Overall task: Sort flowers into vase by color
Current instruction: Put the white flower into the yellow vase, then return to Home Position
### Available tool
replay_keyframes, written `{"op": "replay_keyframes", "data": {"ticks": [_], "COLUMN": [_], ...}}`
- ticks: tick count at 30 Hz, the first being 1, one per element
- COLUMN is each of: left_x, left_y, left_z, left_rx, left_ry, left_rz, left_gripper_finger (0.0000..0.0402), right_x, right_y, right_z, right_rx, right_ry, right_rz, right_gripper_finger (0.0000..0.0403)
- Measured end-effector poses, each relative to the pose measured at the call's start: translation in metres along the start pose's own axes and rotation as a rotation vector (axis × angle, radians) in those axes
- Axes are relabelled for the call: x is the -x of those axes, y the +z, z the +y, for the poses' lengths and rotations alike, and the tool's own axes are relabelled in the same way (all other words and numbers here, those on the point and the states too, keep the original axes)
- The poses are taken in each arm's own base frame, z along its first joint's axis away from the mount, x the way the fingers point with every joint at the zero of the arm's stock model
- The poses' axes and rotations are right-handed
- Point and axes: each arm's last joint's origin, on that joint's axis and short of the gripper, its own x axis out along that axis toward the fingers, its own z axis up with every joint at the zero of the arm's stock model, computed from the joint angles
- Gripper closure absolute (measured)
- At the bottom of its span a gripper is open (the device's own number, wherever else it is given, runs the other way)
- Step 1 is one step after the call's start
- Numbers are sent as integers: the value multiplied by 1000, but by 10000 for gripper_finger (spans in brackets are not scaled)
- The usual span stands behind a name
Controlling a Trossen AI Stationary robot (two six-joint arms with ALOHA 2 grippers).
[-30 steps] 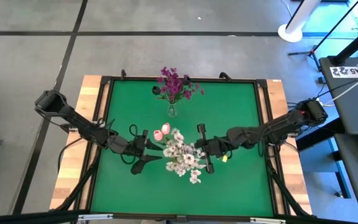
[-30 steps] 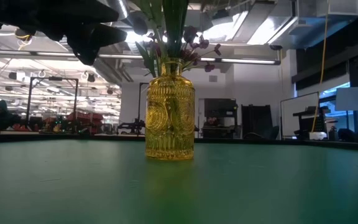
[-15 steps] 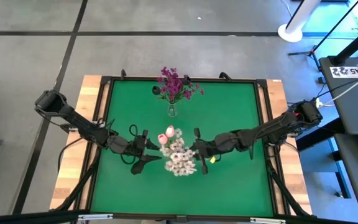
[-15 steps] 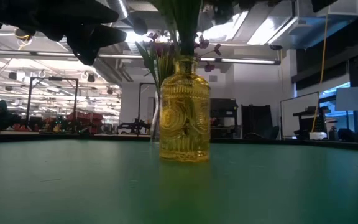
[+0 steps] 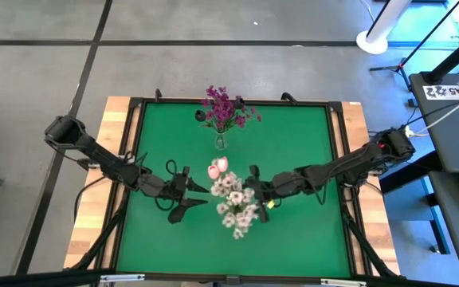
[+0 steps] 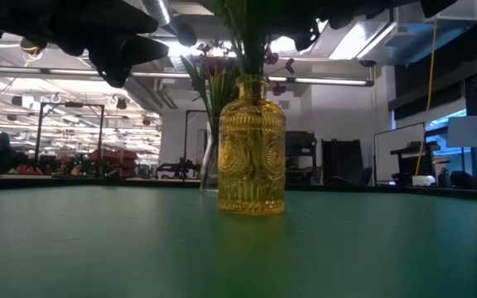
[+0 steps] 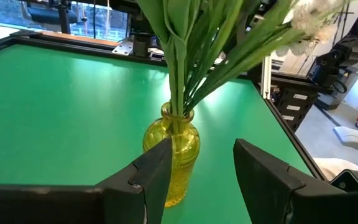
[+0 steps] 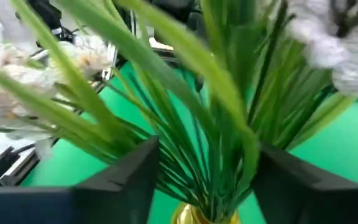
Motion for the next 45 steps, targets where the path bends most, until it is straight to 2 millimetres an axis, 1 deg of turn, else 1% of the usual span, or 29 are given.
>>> {"op": "replay_keyframes", "data": {"ticks": [2, 5, 8, 10, 20, 23, 28, 34, 36, 40, 42, 45], "left_x": [0, 0, 0, 0, -2, -2, -1, 4, 6, 12, 18, 31], "left_y": [-1, -2, -2, -2, 0, 0, 3, 9, 10, 14, 19, 32], "left_z": [0, 1, 1, 1, 8, 8, 8, 8, 9, 10, 11, 13], "left_rx": [-3, -8, -9, -8, 0, 0, 3, 10, 7, -30, -74, -141], "left_ry": [2, 6, 7, 8, 42, 42, 38, 33, 35, 43, 53, 51], "left_rz": [6, 19, 19, 19, 9, 10, 2, -15, -8, -5, -16, -66], "left_gripper_finger": [234, 234, 234, 234, 234, 234, 234, 234, 234, 234, 234, 234], "right_x": [4, 15, 25, 30, 28, 33, 42, 46, 50, 62, 67, 77], "right_y": [1, 3, 7, 9, 7, 5, 12, 27, 28, 24, 22, 28], "right_z": [-1, -2, -3, -4, -4, -4, -6, -7, -9, -14, -17, -20], "right_rx": [-5, -34, -70, -84, -88, -107, -145, -158, -140, -105, -89, -74], "right_ry": [0, -1, -2, -3, -3, -7, -46, -52, -95, -270, -334, -396], "right_rz": [26, 70, 97, 107, 124, 172, 282, 344, 406, 559, 589, 567], "right_gripper_finger": [151, 110, 84, 77, 72, 72, 72, 72, 72, 72, 72, 72]}}
